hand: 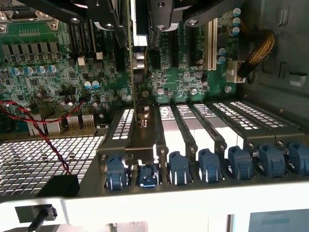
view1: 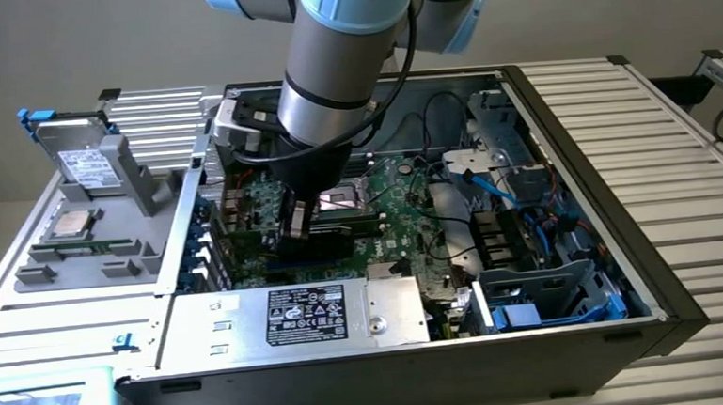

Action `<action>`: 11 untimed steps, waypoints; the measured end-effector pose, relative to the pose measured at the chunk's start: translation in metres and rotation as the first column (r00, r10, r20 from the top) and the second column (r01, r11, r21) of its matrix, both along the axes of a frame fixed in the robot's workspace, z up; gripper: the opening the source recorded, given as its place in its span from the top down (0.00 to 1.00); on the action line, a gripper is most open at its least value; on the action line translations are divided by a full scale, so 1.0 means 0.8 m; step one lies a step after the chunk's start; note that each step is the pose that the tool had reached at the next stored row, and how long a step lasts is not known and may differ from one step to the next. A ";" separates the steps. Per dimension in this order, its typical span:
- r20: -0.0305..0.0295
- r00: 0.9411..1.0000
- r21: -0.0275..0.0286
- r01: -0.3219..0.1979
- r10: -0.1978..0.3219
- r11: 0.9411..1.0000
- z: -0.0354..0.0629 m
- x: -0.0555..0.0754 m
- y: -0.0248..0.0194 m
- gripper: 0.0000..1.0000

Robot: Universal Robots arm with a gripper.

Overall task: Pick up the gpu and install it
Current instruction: 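Pick up the gpu and move the gpu toward the slot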

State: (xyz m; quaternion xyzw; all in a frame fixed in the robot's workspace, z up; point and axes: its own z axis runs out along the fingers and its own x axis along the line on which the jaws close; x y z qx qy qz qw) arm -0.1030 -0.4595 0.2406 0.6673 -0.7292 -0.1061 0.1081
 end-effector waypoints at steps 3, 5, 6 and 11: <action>0.000 1.000 0.000 0.000 0.000 1.000 0.000 0.000 0.0000 0.72; 0.001 1.000 0.002 0.000 0.000 1.000 0.003 0.000 0.0003 0.72; 0.001 1.000 0.002 0.000 0.000 1.000 0.006 0.000 0.0003 0.72; 0.000 1.000 0.001 0.000 0.000 1.000 0.009 0.000 0.0001 0.72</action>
